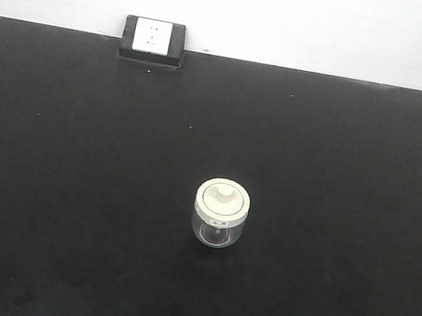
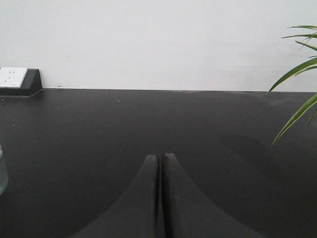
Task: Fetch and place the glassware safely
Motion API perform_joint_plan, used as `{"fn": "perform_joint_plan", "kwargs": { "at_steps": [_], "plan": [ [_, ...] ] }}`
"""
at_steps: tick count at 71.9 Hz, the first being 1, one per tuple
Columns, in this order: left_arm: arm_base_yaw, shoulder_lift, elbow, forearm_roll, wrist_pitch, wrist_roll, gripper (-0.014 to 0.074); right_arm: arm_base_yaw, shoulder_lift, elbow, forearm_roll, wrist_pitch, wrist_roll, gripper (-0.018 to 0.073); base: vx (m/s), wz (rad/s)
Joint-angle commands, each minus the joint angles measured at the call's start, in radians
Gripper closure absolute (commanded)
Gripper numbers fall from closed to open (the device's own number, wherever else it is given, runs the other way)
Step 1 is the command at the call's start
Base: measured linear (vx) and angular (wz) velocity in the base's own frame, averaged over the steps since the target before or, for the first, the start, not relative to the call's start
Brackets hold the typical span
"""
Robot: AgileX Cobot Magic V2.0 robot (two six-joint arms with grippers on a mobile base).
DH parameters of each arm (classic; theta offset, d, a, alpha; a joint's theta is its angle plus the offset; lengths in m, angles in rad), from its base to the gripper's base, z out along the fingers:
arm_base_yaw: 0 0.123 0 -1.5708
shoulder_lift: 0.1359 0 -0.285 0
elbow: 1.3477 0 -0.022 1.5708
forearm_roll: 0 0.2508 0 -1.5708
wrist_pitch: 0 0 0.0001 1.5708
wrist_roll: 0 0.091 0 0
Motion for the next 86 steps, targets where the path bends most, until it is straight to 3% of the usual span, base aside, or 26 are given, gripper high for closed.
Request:
{"fn": "perform_joint_plan", "kwargs": {
  "at_steps": [1,86],
  "plan": [
    [0.001,-0.019,0.032,-0.008,-0.070,-0.007,0.0603,-0.007,-0.006,0.020,-0.044,-0.084,0.047,0.0567,0.00,0.00],
    [0.001,-0.019,0.032,-0.008,-0.070,-0.007,0.0603,-0.010,-0.006,0.020,-0.040,-0.078,0.066,0.0567,0.00,0.00]
  ]
}}
